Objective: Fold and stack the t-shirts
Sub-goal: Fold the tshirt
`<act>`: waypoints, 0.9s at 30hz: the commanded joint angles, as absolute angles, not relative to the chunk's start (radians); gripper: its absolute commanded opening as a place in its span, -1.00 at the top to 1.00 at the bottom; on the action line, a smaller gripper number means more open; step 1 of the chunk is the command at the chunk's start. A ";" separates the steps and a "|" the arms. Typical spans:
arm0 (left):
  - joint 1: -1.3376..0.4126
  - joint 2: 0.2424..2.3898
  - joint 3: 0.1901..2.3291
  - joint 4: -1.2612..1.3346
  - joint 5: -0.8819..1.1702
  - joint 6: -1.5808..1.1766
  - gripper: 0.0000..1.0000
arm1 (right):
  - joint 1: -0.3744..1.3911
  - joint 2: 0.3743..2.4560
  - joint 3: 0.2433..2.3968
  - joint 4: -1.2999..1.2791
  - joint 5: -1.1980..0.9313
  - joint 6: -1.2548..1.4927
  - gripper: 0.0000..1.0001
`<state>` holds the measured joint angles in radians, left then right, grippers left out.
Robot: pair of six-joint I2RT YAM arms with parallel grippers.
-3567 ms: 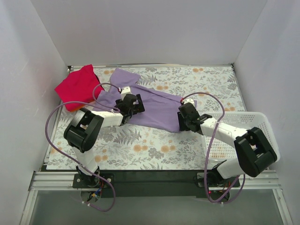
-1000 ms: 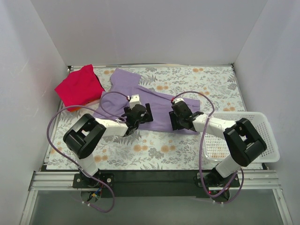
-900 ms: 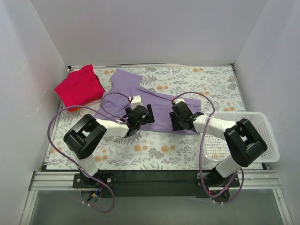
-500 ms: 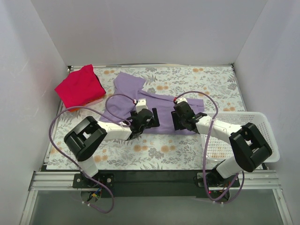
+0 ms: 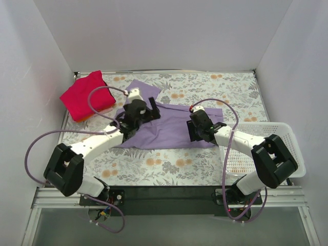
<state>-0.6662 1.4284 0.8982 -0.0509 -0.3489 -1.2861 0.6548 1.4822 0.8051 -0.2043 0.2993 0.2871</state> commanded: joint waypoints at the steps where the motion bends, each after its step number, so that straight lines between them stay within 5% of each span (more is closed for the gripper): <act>1: -0.465 1.417 0.903 -0.038 -0.305 -1.233 -0.86 | 0.653 1.454 0.828 -0.178 0.279 0.279 0.10; 17: -0.129 1.609 0.845 0.092 -0.164 -1.201 -0.64 | 0.655 1.427 0.807 -0.160 0.249 0.270 0.10; 27: -0.109 1.709 0.862 0.133 -0.106 -1.200 -0.37 | 0.653 1.416 0.801 -0.158 0.252 0.268 0.10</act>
<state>-0.1070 1.7187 0.8570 0.1055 -0.1371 -1.2106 0.6548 1.4441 0.8036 -0.1829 0.2508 0.2806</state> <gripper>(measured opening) 0.694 0.449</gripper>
